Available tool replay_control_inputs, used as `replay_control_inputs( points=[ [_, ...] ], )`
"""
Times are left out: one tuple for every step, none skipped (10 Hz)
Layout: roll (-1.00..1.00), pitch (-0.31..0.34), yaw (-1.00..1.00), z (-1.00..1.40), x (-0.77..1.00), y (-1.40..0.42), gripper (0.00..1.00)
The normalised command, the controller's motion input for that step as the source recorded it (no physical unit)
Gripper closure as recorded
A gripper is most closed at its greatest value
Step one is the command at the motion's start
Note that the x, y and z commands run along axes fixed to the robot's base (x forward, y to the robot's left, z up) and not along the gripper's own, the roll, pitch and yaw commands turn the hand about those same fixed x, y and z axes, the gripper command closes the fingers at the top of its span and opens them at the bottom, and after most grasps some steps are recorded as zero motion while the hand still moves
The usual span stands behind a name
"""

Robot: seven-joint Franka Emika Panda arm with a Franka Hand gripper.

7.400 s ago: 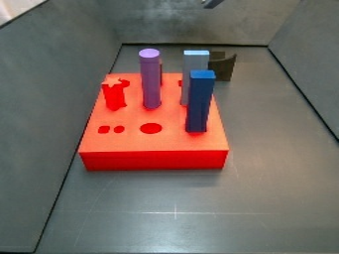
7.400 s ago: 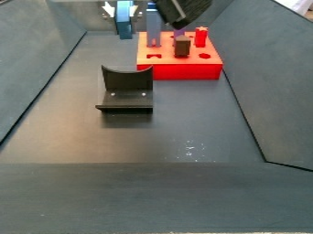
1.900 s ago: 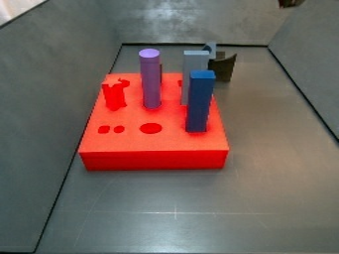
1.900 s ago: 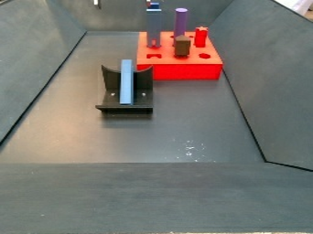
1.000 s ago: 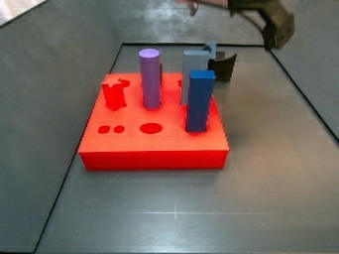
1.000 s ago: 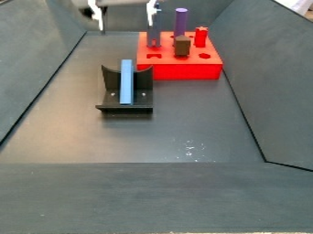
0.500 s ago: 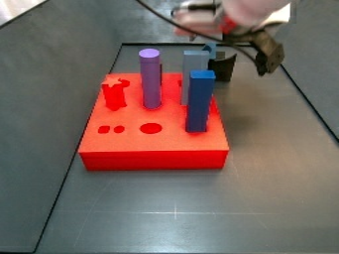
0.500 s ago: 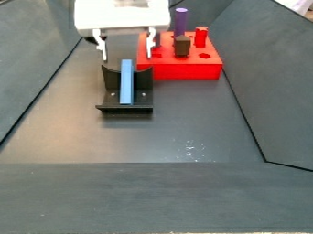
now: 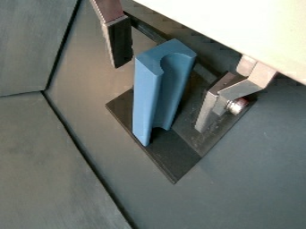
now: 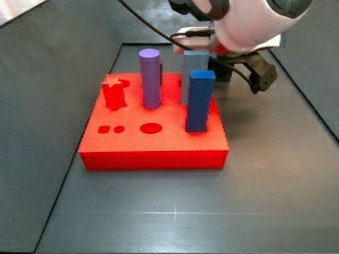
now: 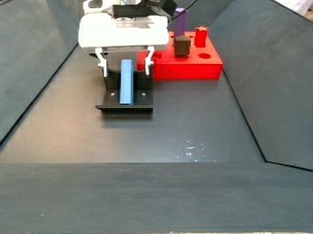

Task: Pick up the arch object. Move up. Place the arch object on the fixture. Regrasp the arch object. Rotate the arch object. Move to above the board. Insert the arch object.
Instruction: Regrasp the arch object.

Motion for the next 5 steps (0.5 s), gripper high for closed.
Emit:
replay_control_inputs(
  points=[
    [0.05, 0.041, -0.04, -0.2, 0.02, 0.0, 0.0],
    [0.05, 0.041, -0.03, -0.2, 0.02, 0.0, 0.0],
    [0.05, 0.042, -0.02, -0.2, 0.02, 0.0, 0.0],
    [0.05, 0.042, -0.01, -0.2, 0.02, 0.0, 0.0],
    [0.05, 0.042, 0.0, -0.2, 0.02, 0.0, 0.0]
  ],
)
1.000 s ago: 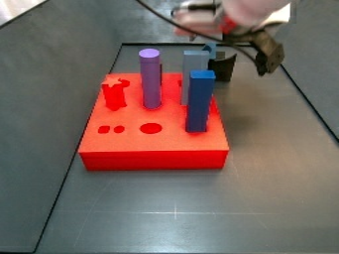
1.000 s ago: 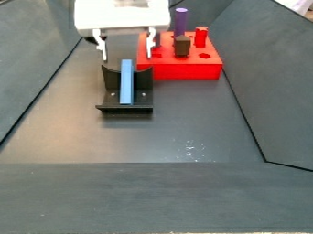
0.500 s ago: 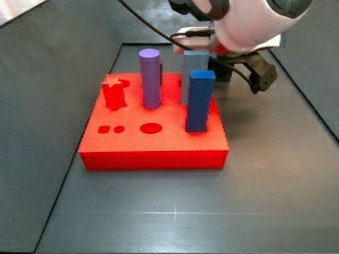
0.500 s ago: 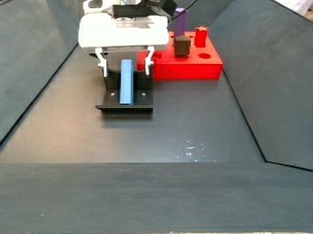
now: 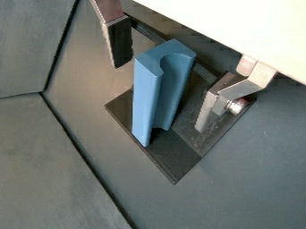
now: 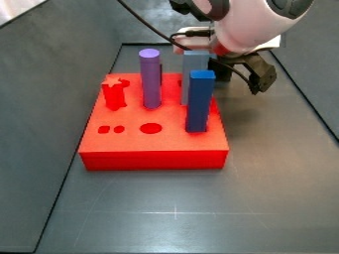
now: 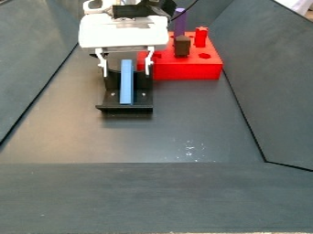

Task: Pick up the arch object. Move up. Place the arch object on the fixture. Regrasp the arch object. Rotate the arch object. Move to above the board. Insert the arch object.
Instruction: Regrasp the arch object, then rotate the arch object.

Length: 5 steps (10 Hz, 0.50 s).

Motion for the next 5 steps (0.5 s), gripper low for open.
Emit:
replay_control_inputs(
  points=[
    [0.0, 0.0, 0.0, 0.0, 0.0, 0.0, 1.0],
    [0.0, 0.0, 0.0, 1.0, -0.87, 0.13, 1.0],
    [-0.04, -0.032, 0.0, 1.0, -0.86, 0.12, 1.0],
    [-0.07, -0.048, 0.01, 1.0, -0.86, 0.12, 1.0],
    [-0.08, -0.056, 0.01, 1.0, -0.87, 0.11, 1.0]
  ],
)
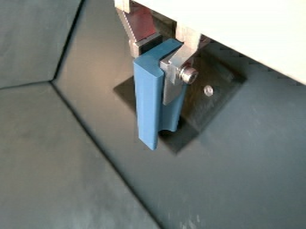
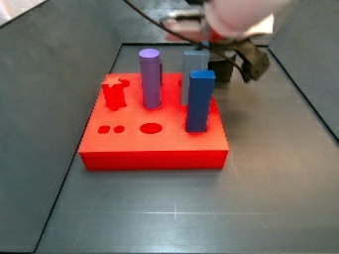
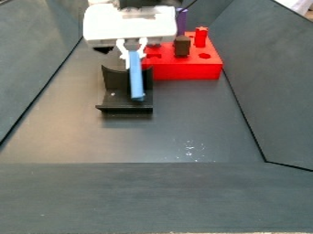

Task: Pick up the arch object. Move up. Place the arch object on the fixture. Regrasp the arch object. Rotate the arch object. Move to above the board. Insert the arch object.
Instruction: Rotate the arch object.

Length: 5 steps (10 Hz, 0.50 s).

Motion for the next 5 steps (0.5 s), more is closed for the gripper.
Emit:
replay_control_inputs(
  points=[
    [-0.09, -0.066, 0.01, 1.0, -0.87, 0.1, 1.0],
    [-0.1, -0.073, 0.0, 1.0, -0.88, 0.1, 1.0],
    [-0.11, -0.079, -0.02, 1.0, -0.9, 0.09, 1.0],
    [-0.12, -0.082, -0.04, 1.0, -0.91, 0.09, 1.0],
    [-0.12, -0.081, -0.06, 1.0, -0.92, 0.08, 1.0]
  ],
)
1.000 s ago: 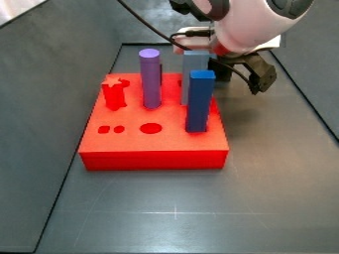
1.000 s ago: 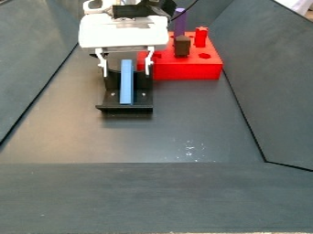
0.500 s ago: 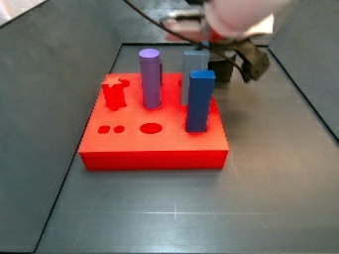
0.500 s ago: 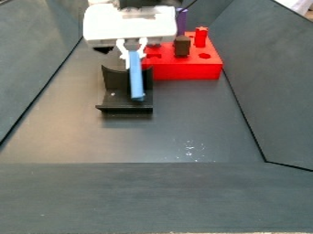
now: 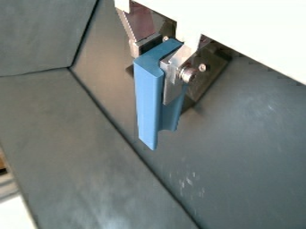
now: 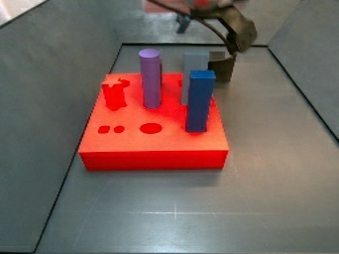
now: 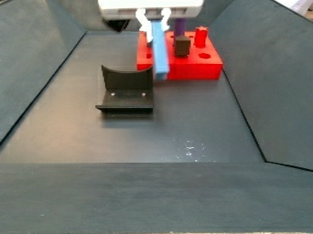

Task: Pick up the arch object. Move up. Place the arch object on the fixture. Regrasp the arch object. Rotate the arch object. Move to above the board. Insert the arch object.
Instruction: Rotate the arch object.

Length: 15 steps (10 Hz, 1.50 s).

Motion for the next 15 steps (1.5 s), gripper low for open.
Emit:
replay_control_inputs(
  points=[
    [-0.13, -0.074, -0.07, 1.0, -0.93, 0.08, 1.0],
    [-0.14, -0.064, -0.08, 1.0, -0.94, 0.07, 1.0],
    [-0.15, -0.053, -0.09, 1.0, -0.96, 0.07, 1.0],
    [-0.15, -0.046, -0.09, 0.96, -0.94, 0.06, 1.0],
    [-0.15, -0.036, -0.09, 0.72, -0.75, 0.04, 1.0],
    [-0.15, -0.032, -0.08, 0.6, -0.66, 0.03, 1.0],
    [-0.14, -0.022, -0.08, 0.35, -0.47, 0.02, 1.0],
    [-0.13, -0.011, -0.07, 0.16, -0.33, 0.01, 1.0],
    [-0.11, -0.01, -0.07, 0.01, -0.17, 0.01, 1.0],
    [-1.0, -0.079, -0.54, 0.0, 0.0, 0.0, 1.0],
    [-1.0, -0.064, -0.54, 0.02, 0.04, 0.02, 1.0],
    [-1.0, -0.05, -0.54, 0.06, -0.04, 0.05, 1.0],
    [-1.0, -0.023, -0.56, 0.05, -0.08, 0.03, 1.0],
    [-1.0, -0.002, -0.56, 0.03, -0.06, 0.03, 1.0],
    [-1.0, 0.048, -0.57, 0.01, 0.0, 0.02, 1.0]
  ],
)
